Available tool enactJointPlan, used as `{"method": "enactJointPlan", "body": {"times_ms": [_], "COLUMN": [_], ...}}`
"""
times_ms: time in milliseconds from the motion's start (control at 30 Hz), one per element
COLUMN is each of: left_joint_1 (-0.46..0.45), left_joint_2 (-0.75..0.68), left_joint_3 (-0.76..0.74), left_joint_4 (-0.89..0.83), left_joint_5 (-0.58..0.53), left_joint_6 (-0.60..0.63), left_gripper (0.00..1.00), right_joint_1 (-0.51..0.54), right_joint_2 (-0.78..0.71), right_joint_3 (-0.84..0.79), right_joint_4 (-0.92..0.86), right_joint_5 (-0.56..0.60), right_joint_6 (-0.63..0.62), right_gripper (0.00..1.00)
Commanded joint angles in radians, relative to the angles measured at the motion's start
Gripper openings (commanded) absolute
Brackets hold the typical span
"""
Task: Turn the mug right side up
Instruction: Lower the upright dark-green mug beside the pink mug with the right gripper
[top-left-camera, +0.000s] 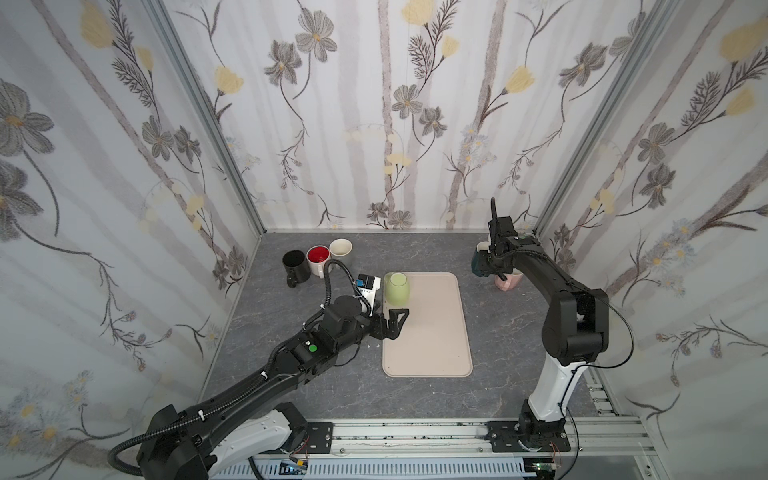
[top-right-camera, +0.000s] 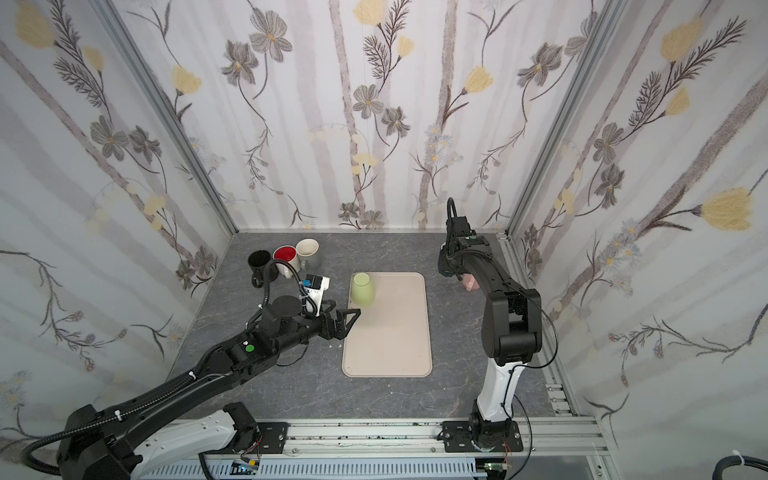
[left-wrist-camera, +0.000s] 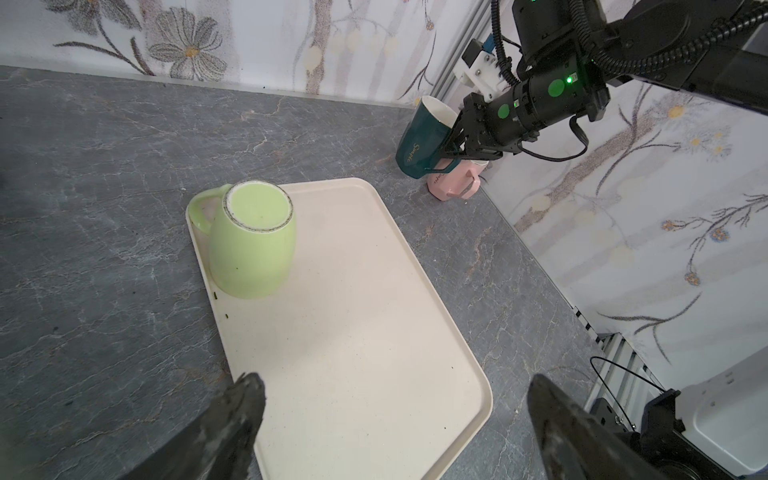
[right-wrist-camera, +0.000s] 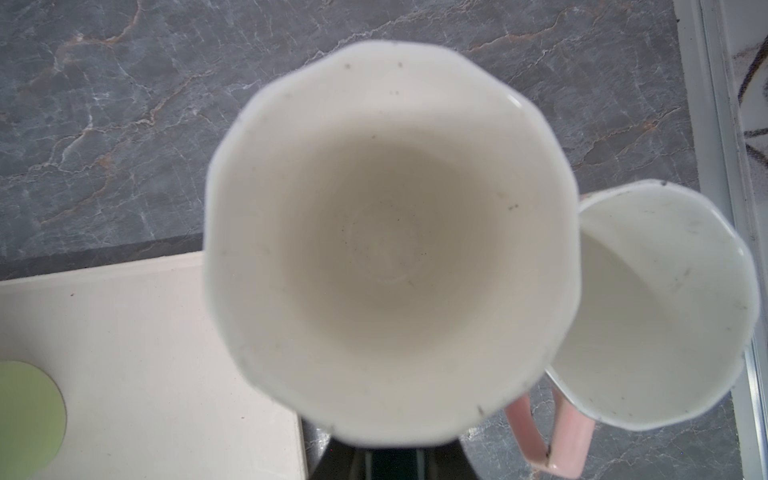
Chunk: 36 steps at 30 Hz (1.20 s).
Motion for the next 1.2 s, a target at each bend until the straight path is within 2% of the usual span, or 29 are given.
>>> {"method": "enactJointPlan", "body": {"times_ms": [0,233,333,433,567,800,933,1033,1167], "left_joint_1": [0.001,0.001,0.001,0.001,0.001,0.001,0.001,0.004,0.007], "left_joint_2": [0.008,0.033,0.039,0.046,0.055,0.077,0.095,0.116,0.145], "left_joint_3": [0.003,0.003,0.003,0.002,0.004,0.003,0.007,0.026,0.045], "left_joint_4": [0.02,0.034,0.037,0.046,0.052,0.059,0.05,0.009,-0.041], "left_joint_5": [-0.012,0.023,0.023,0.029,0.03,0.014,-0.012,-0.042,-0.048], "left_joint_6": [0.003,0.0,0.002,0.0,-0.005,-0.025,-0.059,-0.083,-0.085], "left_gripper": [1.0,1.0,1.0,1.0,1.0,1.0,1.0,1.0,1.0], "right_joint_1": [-0.001,-0.005,-0.004,-0.005,-0.004,-0.001,0.004,0.01,0.034], "right_joint_2": [0.02,0.07,0.074,0.075,0.046,-0.056,-0.15,-0.243,-0.437], "right_joint_3": [0.014,0.017,0.017,0.015,0.007,-0.005,-0.047,-0.122,-0.314], "right_joint_4": [0.046,0.043,0.043,0.038,0.041,0.049,0.061,0.09,0.181], "right_joint_5": [0.025,-0.008,-0.026,-0.028,-0.044,-0.069,-0.099,-0.148,-0.234], "right_joint_6": [-0.009,0.013,0.015,0.017,0.023,0.022,0.028,0.038,0.043], "right_gripper": [0.0,0.0,0.11,0.42,0.62,0.78,0.83,0.91,0.96]}}
